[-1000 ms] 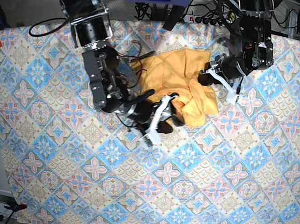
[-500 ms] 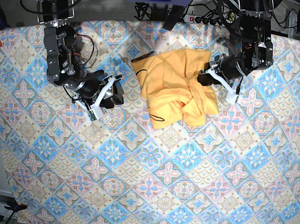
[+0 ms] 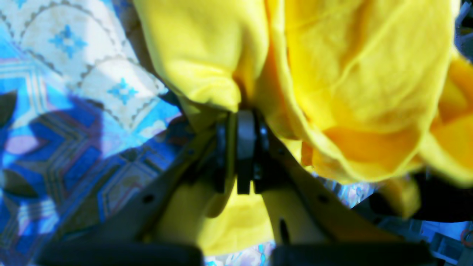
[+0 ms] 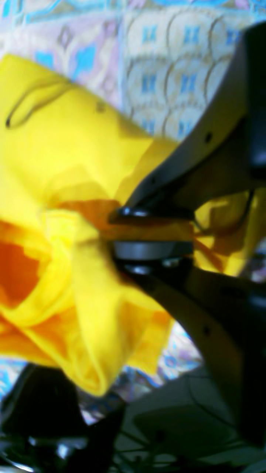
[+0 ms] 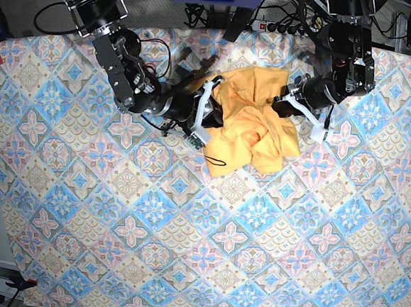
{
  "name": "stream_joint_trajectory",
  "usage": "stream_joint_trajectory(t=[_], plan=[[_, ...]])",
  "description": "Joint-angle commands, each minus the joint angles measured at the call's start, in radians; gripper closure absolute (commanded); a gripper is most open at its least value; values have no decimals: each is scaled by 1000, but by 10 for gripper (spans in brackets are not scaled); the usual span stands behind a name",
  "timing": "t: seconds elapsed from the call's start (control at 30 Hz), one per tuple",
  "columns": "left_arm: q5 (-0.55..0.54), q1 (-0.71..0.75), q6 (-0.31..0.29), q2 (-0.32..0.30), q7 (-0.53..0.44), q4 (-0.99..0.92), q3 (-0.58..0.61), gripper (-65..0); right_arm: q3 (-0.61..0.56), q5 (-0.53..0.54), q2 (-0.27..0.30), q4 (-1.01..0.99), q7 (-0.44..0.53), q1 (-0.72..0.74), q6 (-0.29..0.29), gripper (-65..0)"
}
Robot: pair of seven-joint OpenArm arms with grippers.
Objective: Fold the T-shirt properly
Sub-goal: 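Grasp the bunched yellow shirt with the right gripper near the left gripper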
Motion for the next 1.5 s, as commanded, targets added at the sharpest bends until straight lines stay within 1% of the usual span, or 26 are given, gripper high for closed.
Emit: stream_joint_trajectory(t=[0.0,0.03,0.13,0.17,0.3,0.4,0.5,0.6,0.73,0.87,0.93,1.03,1.13,1.27,1.37,1.4,1.47], plan=[[-18,-9,-8,-5,-11,12,-4,0,-14,14,-2,29,21,24,8,-71],[-16,-9,-8,-5,-11,12,-4,0,-40,16,-2,35,18,40,8,-71],[-18,-9,-8,-5,-39,12,-4,0,-144,16,-5,39,-54,100,8,-71],[-18,-9,-8,-5,-45,12,-4,0,-187,13,-16,39,-72,118,8,-71],[-21,-9,-7,-5,-42,15,-4,0,-315,10,-25,39,-106,189,8,-71],[-22,-5,-7,-5,-42,17,-13,0,-365,14,-26,39,-146,221,8,-71],[-47,0,-7,-5,-39,17,-61,0,-394,14,-28,39,-175,233,8,-71],[-93,15,-7,-7,-39,17,-105,0,-387,10,-26,39,-174,228,8,-71],[-141,20,-7,-28,-39,17,-151,0,-387,10,-23,69,-177,227,8,-71],[-156,37,-7,-30,-39,17,-176,0,-377,8,7,118,-169,227,8,-68],[-179,49,-7,-34,-39,17,-179,0,-328,8,9,132,-169,213,8,-68],[-196,84,-8,-48,-39,50,-179,0,-195,8,6,129,-164,165,7,-68],[-203,107,-8,-53,-44,75,-179,0,-90,8,4,114,-97,127,7,-69],[-197,106,-8,-56,-45,72,-180,0,-75,8,-2,45,-72,124,7,-69],[-196,97,-5,-56,-42,72,-179,-2,-78,8,-29,-1,-72,118,7,-69],[-196,91,-3,-56,-37,72,-179,-35,-83,8,-32,-4,-72,116,7,-69],[-194,86,3,-53,-36,72,-176,-141,-112,8,-36,-6,-66,106,7,-68]])
